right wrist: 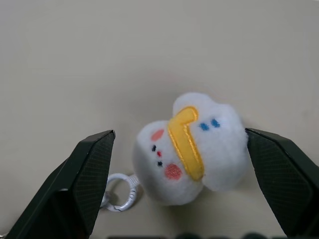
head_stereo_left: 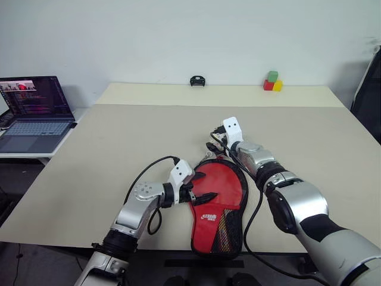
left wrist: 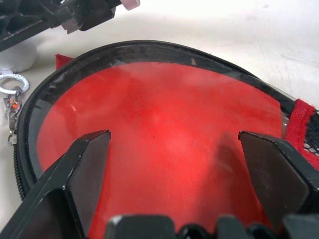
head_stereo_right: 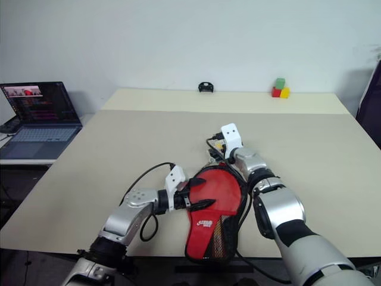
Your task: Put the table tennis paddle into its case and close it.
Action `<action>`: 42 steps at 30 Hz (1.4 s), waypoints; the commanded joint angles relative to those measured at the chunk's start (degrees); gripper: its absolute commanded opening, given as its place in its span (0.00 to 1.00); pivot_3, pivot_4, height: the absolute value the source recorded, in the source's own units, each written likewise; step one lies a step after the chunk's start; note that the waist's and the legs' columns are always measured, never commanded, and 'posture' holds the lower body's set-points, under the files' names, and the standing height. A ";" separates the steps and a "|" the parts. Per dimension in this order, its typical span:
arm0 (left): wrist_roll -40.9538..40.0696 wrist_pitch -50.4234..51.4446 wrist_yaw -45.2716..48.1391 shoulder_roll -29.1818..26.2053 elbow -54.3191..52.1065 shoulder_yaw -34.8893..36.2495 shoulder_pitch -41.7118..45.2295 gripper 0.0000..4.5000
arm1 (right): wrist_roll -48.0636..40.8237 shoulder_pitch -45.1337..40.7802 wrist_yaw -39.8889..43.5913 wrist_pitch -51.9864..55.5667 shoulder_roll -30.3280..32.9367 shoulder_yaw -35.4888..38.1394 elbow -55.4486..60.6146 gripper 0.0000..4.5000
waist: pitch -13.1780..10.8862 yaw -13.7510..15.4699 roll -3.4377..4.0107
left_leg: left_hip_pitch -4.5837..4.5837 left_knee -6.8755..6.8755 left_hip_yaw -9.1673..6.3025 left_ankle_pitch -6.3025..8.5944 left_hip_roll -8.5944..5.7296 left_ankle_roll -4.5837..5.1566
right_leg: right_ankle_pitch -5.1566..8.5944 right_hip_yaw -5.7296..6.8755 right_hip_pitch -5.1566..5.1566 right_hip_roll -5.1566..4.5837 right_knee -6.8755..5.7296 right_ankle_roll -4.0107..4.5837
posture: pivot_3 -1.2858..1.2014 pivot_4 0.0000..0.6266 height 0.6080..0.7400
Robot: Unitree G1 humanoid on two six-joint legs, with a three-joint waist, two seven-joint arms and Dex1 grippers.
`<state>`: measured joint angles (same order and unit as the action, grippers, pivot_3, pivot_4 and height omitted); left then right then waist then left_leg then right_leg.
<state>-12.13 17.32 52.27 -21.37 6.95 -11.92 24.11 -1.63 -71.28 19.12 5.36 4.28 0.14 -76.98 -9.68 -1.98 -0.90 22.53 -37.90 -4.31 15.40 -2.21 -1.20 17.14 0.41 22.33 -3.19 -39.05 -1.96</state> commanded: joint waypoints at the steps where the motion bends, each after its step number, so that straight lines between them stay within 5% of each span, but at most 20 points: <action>1: 0.02 0.08 -0.36 -0.65 -2.05 0.64 -0.51 1.00 | 2.89 -1.64 -1.83 -1.96 -0.49 -0.64 0.45 0.87 | 0.00 -0.01 0.00 | 0.00 0.00 0.00 0.00 0.00 0.00 | 0.00 0.00 0.00 0.00 -0.01 0.00 | 0.52 0.24 1.00; 10: 2.13 -3.15 0.81 1.01 4.38 -1.67 2.73 1.00 | 9.05 0.23 -1.84 -2.38 -1.48 -3.48 0.38 0.21 | 0.01 -0.03 0.02 | -0.02 -0.02 0.00 -0.01 -0.02 -0.01 | 0.00 0.01 -0.01 0.01 -0.03 0.00 | 0.52 0.24 1.00; 14: 3.01 -4.65 1.85 2.01 6.91 -2.75 3.46 1.00 | 9.54 1.02 -2.45 -2.28 -2.00 -3.22 0.43 0.03 | 0.06 -0.03 0.07 | -0.06 -0.02 0.01 -0.01 -0.02 -0.02 | 0.00 0.01 -0.04 0.01 -0.03 0.01 | 0.52 0.24 1.00; 42: 7.55 -11.15 8.81 4.39 23.13 -5.21 5.96 1.00 | 4.43 1.08 3.70 5.38 13.33 2.04 14.78 0.01 | 0.28 0.75 0.40 | -0.18 -0.07 -0.10 -0.02 -0.14 0.19 | -0.07 0.16 -0.32 -0.02 -0.06 0.02 | 0.52 0.24 1.00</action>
<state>-7.59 4.75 59.64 -16.89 25.88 -13.43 32.36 3.25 -69.68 23.64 10.78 14.07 1.00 -66.84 -9.39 -1.23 -0.50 22.35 -37.96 -4.39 15.38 -2.36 -1.00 17.07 0.57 22.01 -3.21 -39.10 -1.94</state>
